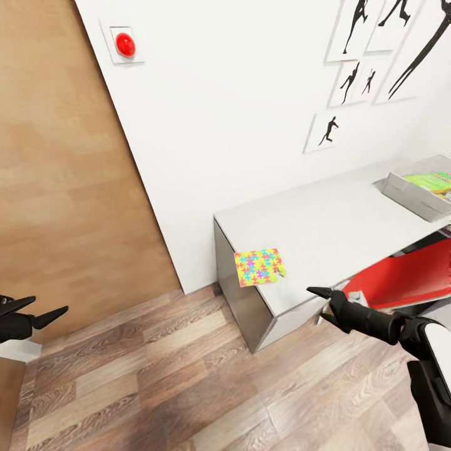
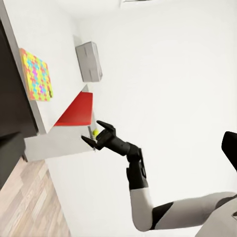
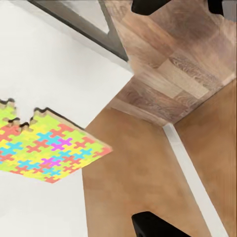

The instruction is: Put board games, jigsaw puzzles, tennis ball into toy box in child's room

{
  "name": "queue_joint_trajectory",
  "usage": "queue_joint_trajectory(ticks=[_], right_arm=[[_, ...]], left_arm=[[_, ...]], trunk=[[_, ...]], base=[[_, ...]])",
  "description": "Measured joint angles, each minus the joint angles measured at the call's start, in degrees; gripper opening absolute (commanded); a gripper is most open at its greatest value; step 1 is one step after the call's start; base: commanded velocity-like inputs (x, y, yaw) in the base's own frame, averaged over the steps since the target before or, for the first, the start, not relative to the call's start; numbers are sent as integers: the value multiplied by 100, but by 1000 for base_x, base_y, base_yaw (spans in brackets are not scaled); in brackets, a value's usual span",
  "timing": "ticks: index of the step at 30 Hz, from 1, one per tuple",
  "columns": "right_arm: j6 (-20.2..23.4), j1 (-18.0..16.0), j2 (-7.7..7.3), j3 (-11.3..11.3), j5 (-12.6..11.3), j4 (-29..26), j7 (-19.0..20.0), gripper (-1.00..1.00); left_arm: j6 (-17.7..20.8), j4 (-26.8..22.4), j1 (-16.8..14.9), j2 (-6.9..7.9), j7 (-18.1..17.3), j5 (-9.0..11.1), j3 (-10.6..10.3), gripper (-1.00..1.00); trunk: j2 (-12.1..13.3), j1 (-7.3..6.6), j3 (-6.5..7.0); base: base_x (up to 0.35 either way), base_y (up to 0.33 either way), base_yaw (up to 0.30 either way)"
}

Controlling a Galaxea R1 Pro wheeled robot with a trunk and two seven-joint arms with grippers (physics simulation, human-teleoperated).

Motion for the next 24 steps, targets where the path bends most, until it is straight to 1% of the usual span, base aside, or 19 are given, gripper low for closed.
queue_joint_trajectory(ticks=[1,2,5,6,9,11,12,18,21,22,24], right_arm=[[0,100,-2,7,-18,-4,225,100],[0,269,-4,19,-44,-9,732,100],[0,492,-8,31,-38,-14,1575,100],[-1,641,-21,35,-11,-18,2072,100],[-1,882,-57,34,41,-23,2636,100],[-2,1103,-80,34,96,-25,2928,100],[-3,1171,-86,36,101,-25,2990,100],[-5,1534,-105,35,129,-27,3182,100],[-5,1658,-148,31,125,-28,3263,100],[-5,1696,-166,30,121,-28,3305,100],[-6,1868,-239,33,96,-29,3558,100]], left_arm=[[-3,0,0,-3,3,0,-4,100],[-6,0,0,-17,6,1,-7,100],[-12,0,0,-47,10,2,-9,100],[-16,0,0,-61,13,1,-9,100],[-18,0,0,-75,17,-2,-10,100],[-26,0,0,-94,19,-4,-10,100],[-37,0,0,-105,20,-5,-12,100],[-237,0,3,-243,11,-13,-19,100],[-332,4,6,-316,9,-34,-23,100],[-352,5,6,-340,10,-53,-26,100],[-405,7,25,-475,12,-212,-32,100]], trunk=[[0,0,9],[0,0,17],[0,0,44],[0,0,52],[0,0,79],[0,0,96],[0,0,105],[0,0,158],[0,0,184],[0,0,193],[0,0,211]], base=[[0,0,-97],[0,0,-96],[0,0,-94],[0,0,-92],[0,0,-91],[0,0,-90],[0,0,-90],[0,0,-89],[0,0,-83],[0,0,-73],[0,0,-45]])
